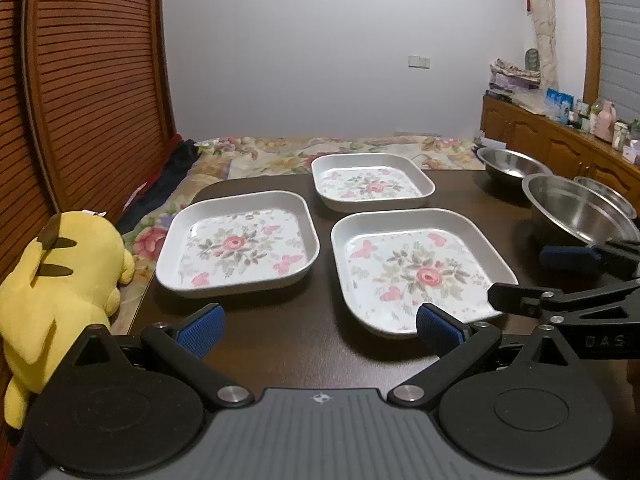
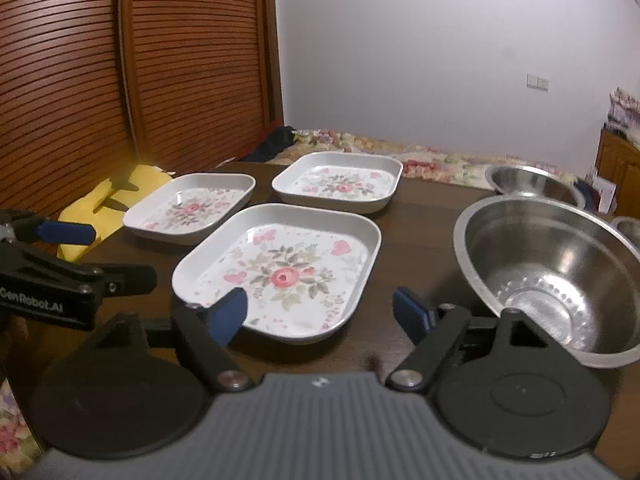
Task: Organize plates and bowls
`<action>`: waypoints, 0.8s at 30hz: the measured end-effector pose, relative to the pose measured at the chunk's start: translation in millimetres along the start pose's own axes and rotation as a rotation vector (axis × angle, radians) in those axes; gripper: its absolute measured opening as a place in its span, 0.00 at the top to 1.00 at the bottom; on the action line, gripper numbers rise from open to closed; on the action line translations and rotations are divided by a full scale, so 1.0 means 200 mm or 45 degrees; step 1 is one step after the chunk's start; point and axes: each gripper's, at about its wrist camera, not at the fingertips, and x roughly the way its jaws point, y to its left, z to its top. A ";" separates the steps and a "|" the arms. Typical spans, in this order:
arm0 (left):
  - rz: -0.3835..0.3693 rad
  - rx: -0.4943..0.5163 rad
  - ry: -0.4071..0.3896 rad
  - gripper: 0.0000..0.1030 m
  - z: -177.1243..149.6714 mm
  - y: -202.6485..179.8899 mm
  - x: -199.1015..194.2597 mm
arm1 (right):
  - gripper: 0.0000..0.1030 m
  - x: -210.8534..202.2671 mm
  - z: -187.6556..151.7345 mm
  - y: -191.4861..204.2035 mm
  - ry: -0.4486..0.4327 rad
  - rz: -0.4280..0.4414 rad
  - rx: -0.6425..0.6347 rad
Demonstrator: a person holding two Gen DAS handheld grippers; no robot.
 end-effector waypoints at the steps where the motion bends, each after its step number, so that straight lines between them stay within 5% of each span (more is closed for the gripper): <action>1: -0.011 -0.007 -0.005 0.00 0.00 0.01 0.00 | 0.28 0.01 0.00 0.00 0.005 0.005 0.005; 4: -0.049 -0.041 -0.014 0.02 0.01 0.03 0.03 | 0.33 0.03 0.00 0.00 0.008 -0.004 0.005; 11: -0.109 -0.080 0.033 0.22 0.02 0.05 0.11 | 0.40 0.06 0.01 -0.01 0.019 -0.019 0.015; 15: -0.134 -0.096 0.048 0.42 0.02 0.05 0.15 | 0.44 0.09 0.01 -0.02 0.042 -0.016 0.024; 24: -0.159 -0.097 0.064 0.63 0.04 0.02 0.22 | 0.56 0.13 0.01 -0.04 0.070 -0.014 0.059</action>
